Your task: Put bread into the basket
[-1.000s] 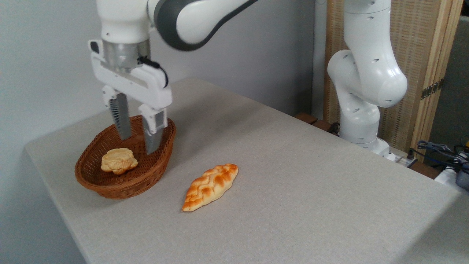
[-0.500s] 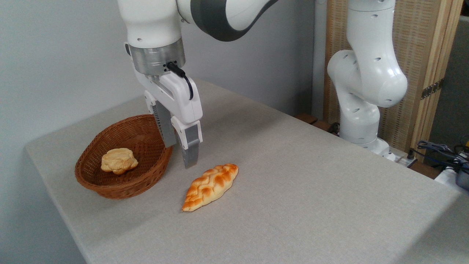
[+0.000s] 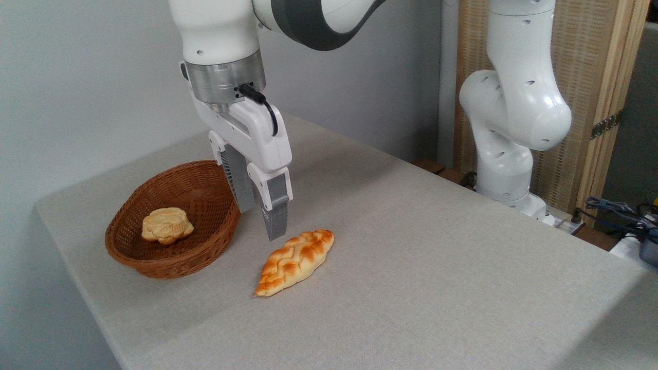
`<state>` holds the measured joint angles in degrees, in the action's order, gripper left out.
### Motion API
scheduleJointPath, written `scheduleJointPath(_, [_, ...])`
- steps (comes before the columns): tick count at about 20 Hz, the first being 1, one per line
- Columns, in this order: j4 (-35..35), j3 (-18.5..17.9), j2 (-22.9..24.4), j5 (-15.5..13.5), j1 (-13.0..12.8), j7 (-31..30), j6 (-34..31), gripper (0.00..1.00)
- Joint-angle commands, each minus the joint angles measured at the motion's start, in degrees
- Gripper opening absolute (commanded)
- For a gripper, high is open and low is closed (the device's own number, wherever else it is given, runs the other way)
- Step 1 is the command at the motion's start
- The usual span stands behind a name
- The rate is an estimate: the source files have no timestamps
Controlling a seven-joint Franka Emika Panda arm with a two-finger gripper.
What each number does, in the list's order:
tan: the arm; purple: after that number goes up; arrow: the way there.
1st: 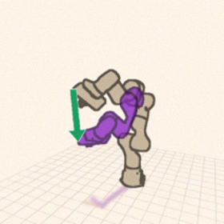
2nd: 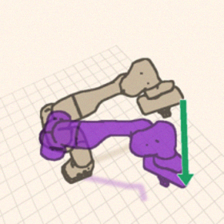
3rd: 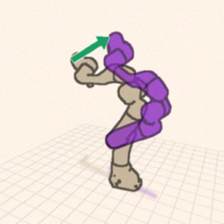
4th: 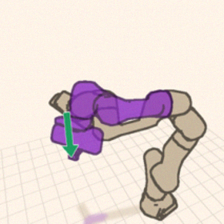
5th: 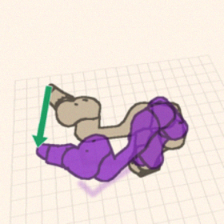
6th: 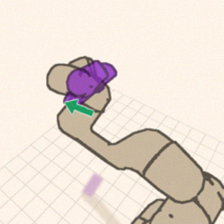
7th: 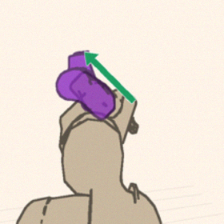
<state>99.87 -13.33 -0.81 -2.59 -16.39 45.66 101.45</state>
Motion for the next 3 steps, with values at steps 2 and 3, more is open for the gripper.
scheduleJointPath(2, [0.5,-0.12,0.9,0.57,-0.57,-5.74,-0.12,1.0])
scheduleJointPath(3, [0.5,-0.03,0.73,0.48,-0.57,-6.19,-0.03,1.0])
